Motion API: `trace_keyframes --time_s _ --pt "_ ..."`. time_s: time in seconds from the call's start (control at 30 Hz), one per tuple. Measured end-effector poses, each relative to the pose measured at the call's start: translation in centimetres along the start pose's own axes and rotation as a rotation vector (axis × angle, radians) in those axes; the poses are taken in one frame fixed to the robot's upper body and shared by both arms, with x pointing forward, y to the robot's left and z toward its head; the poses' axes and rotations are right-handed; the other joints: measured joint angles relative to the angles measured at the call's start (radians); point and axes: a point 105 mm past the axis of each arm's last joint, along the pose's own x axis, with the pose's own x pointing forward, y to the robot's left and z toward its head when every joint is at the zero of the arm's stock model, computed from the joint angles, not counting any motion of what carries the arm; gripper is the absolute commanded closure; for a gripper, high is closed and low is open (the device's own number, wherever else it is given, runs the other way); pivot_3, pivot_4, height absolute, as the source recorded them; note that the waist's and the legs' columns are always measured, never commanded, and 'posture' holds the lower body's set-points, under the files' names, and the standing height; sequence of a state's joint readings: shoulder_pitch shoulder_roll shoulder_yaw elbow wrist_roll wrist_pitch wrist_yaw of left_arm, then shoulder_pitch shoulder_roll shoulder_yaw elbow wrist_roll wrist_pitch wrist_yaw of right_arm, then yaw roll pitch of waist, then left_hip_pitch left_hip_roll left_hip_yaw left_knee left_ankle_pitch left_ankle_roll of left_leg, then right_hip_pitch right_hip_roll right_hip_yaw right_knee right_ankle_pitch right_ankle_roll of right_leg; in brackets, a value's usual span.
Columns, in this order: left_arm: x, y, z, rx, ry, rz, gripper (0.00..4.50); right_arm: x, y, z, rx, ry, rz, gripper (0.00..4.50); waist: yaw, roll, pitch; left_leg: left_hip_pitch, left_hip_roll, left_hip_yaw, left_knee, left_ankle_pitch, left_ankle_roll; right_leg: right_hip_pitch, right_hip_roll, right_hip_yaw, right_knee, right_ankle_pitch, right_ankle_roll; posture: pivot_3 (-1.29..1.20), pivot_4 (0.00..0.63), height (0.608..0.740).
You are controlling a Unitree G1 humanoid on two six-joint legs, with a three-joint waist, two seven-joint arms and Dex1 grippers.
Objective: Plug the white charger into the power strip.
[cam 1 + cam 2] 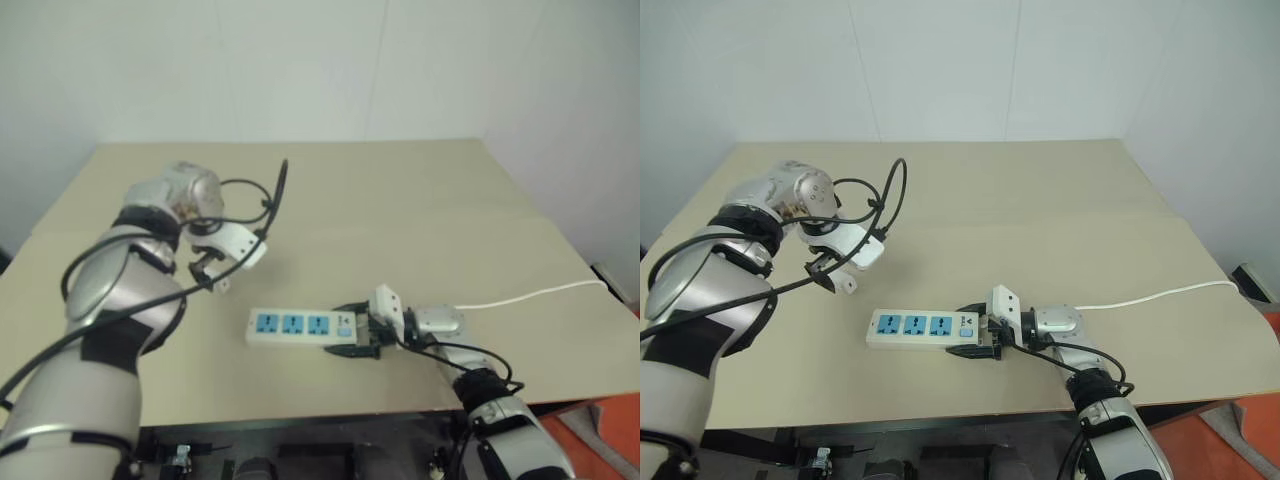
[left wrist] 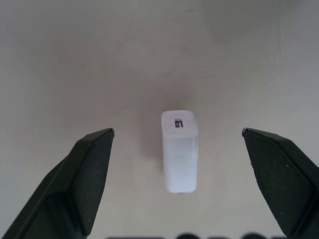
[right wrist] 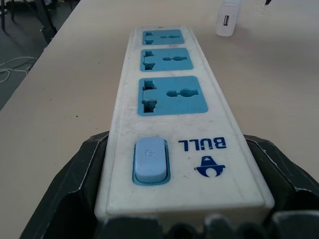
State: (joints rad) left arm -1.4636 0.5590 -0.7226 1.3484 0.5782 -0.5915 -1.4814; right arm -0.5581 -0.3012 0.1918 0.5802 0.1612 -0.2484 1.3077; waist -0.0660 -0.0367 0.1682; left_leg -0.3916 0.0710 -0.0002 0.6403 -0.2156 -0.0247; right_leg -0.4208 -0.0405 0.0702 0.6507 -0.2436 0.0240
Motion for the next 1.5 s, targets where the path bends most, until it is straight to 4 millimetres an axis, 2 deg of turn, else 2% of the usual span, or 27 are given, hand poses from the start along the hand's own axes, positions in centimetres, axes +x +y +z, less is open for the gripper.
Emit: trace_keyframes --time_s 0.1,0.87,0.97,1.27,1.5 --pt "0.9 -0.3 -0.1 -0.006 0.004 -0.011 0.00 0.0 0.1 0.0 0.006 0.001 -0.005 1.08 0.000 0.000 0.000 0.000 0.000 0.000 0.000 0.000 0.000 0.000 0.000 0.000 0.000 0.000 0.000 0.00 0.150 0.740" --pt "3.2 -0.8 -1.0 -0.038 0.044 0.012 0.00 -0.8 1.1 -0.1 0.030 0.004 -0.045 1.08 0.016 0.000 0.000 0.000 0.000 0.000 0.000 0.000 0.000 0.000 0.000 0.000 0.000 0.001 -0.003 0.00 0.150 0.740" --pt "3.3 -0.6 -1.1 -0.024 0.066 0.032 0.58 -0.8 1.1 -0.1 0.036 0.007 -0.047 1.08 0.019 0.000 0.000 0.000 0.000 0.000 0.000 0.000 0.000 0.000 0.000 0.000 0.000 0.002 -0.003 0.00 0.150 0.740" --pt "3.6 -0.4 -1.1 -0.018 0.076 0.043 3.43 -0.8 1.2 -0.1 0.038 0.009 -0.047 1.08 0.019 0.000 0.000 0.000 0.000 0.000 0.000 0.000 0.000 0.000 0.000 0.000 0.000 0.002 -0.003 0.00 0.150 0.740" --pt "3.6 -0.5 -1.0 -0.027 0.056 0.042 3.49 -0.8 1.2 -0.1 0.038 0.010 -0.046 1.08 0.019 0.000 0.000 0.000 0.000 0.000 0.000 0.000 0.000 0.000 0.000 0.000 0.000 0.002 -0.003 0.00 0.150 0.740"
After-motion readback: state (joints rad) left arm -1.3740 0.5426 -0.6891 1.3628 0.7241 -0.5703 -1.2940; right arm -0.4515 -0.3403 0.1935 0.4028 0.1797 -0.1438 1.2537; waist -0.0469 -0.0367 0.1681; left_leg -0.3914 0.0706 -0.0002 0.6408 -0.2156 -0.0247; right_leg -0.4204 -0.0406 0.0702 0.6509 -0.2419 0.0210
